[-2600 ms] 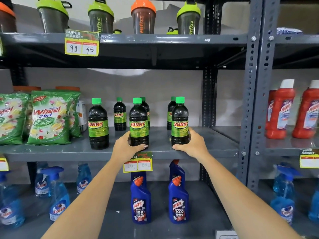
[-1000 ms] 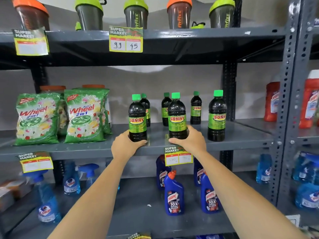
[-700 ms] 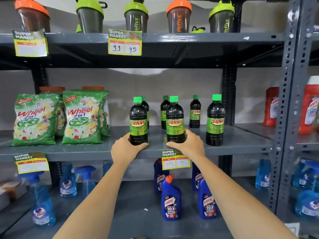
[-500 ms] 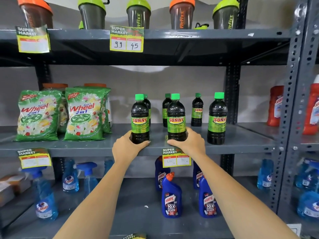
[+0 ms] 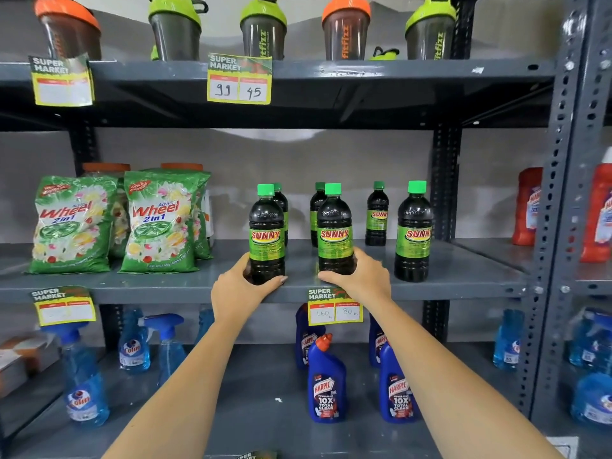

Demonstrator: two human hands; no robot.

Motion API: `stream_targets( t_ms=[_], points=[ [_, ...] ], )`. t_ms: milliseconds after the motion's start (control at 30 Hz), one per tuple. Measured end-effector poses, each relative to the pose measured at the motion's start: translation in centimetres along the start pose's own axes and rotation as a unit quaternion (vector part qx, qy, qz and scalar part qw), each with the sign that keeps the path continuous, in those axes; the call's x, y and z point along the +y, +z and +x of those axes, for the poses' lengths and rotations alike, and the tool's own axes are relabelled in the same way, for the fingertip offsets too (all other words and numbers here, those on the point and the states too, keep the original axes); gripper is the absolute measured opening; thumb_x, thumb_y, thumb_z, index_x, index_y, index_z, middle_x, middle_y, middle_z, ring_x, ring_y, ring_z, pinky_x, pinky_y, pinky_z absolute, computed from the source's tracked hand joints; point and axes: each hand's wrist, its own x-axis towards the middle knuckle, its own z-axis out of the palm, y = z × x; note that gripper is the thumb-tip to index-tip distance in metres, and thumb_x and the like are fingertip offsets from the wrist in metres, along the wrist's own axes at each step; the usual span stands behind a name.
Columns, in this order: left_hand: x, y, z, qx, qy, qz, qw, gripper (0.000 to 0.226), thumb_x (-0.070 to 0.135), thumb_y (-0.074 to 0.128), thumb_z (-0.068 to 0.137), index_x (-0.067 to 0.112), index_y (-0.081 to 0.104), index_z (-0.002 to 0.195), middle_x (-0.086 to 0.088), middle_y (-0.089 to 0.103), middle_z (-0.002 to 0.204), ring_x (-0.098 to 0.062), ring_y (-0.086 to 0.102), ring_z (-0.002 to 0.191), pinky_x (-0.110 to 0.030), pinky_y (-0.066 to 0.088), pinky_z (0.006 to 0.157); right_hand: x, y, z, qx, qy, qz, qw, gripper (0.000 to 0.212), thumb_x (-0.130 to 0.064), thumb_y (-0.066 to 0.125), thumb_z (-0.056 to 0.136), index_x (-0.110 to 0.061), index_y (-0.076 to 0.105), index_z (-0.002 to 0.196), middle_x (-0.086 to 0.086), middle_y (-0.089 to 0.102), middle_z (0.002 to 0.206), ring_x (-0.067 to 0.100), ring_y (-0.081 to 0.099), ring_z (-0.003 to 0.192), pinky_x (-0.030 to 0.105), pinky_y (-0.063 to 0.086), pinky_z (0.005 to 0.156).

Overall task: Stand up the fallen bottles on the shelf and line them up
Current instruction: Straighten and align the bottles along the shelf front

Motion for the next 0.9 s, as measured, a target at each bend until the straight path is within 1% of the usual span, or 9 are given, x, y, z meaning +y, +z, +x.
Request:
stream_targets(
  t_ms=[100, 233, 467, 600, 700, 800, 900],
  points=[
    [0.04, -0.12, -0.03, -0.004, 0.002, -0.001, 1.000, 0.062, 0.074, 0.072, 0.061, 0.038, 0.060, 0.110, 0.014, 0.065, 0.082, -0.010, 0.061, 0.077, -0.031, 0.051, 0.062, -0.05, -0.10, 0.12, -0.007, -0.002, -0.004, 1.000, 0.064, -0.076, 0.071, 0.058, -0.038, 0.058, 0.108, -0.014, 0.070, 0.103, 0.013, 0.065, 0.099, 0.038, 0.051, 0.088],
    [-0.01, -0.16, -0.02, -0.009, 0.004, 0.001, 1.000, 0.064, 0.077, 0.071, 0.060, 0.039, 0.060, 0.110, 0.014, 0.067, 0.083, -0.010, 0.062, 0.078, -0.030, 0.051, 0.061, -0.09, -0.12, 0.11, -0.004, -0.002, -0.004, 1.000, 0.066, -0.076, 0.071, 0.058, -0.037, 0.059, 0.109, -0.013, 0.070, 0.105, 0.013, 0.065, 0.100, 0.040, 0.051, 0.090],
    [0.14, -0.29, -0.04, -0.011, 0.008, 0.010, 1.000, 0.064, 0.078, 0.069, 0.060, 0.038, 0.059, 0.108, 0.015, 0.063, 0.078, -0.009, 0.059, 0.074, -0.027, 0.045, 0.056, -0.24, -0.22, -0.09, 0.004, -0.002, 0.001, 1.000, 0.067, -0.072, 0.074, 0.060, -0.033, 0.060, 0.112, -0.011, 0.071, 0.106, 0.013, 0.065, 0.100, 0.034, 0.051, 0.086],
    [0.12, -0.22, -0.08, -0.013, 0.003, 0.015, 1.000, 0.064, 0.079, 0.069, 0.060, 0.038, 0.059, 0.108, 0.015, 0.065, 0.082, -0.009, 0.060, 0.076, -0.029, 0.049, 0.060, -0.38, -0.07, -0.35, 0.026, 0.001, 0.006, 1.000, 0.065, -0.070, 0.076, 0.059, -0.031, 0.060, 0.108, -0.010, 0.071, 0.103, 0.013, 0.065, 0.097, 0.032, 0.050, 0.083],
    [0.13, -0.21, 0.06, -0.016, 0.005, 0.018, 1.000, 0.066, 0.080, 0.067, 0.060, 0.038, 0.058, 0.110, 0.016, 0.066, 0.085, -0.009, 0.061, 0.078, -0.030, 0.052, 0.063, -0.37, -0.06, -0.40, 0.025, -0.001, 0.010, 1.000, 0.064, -0.070, 0.076, 0.060, -0.031, 0.060, 0.108, -0.010, 0.071, 0.102, 0.013, 0.065, 0.096, 0.031, 0.051, 0.080],
    [0.18, -0.19, 0.19, -0.022, 0.005, 0.017, 1.000, 0.064, 0.078, 0.068, 0.061, 0.038, 0.059, 0.110, 0.018, 0.066, 0.083, -0.007, 0.061, 0.077, -0.030, 0.052, 0.063, -0.45, -0.34, -0.25, 0.009, -0.007, 0.008, 1.000, 0.060, -0.068, 0.076, 0.062, -0.033, 0.061, 0.109, -0.012, 0.070, 0.104, 0.013, 0.063, 0.099, 0.027, 0.045, 0.076],
    [0.32, -0.22, 0.09, -0.021, 0.004, 0.020, 1.000, 0.063, 0.076, 0.069, 0.062, 0.039, 0.058, 0.112, 0.019, 0.065, 0.083, -0.008, 0.061, 0.078, -0.030, 0.052, 0.064, -0.70, -0.67, -0.20, -0.001, -0.006, 0.002, 1.000, 0.059, -0.067, 0.075, 0.065, -0.034, 0.061, 0.111, -0.012, 0.070, 0.107, 0.014, 0.061, 0.103, 0.026, 0.039, 0.076]
  ],
)
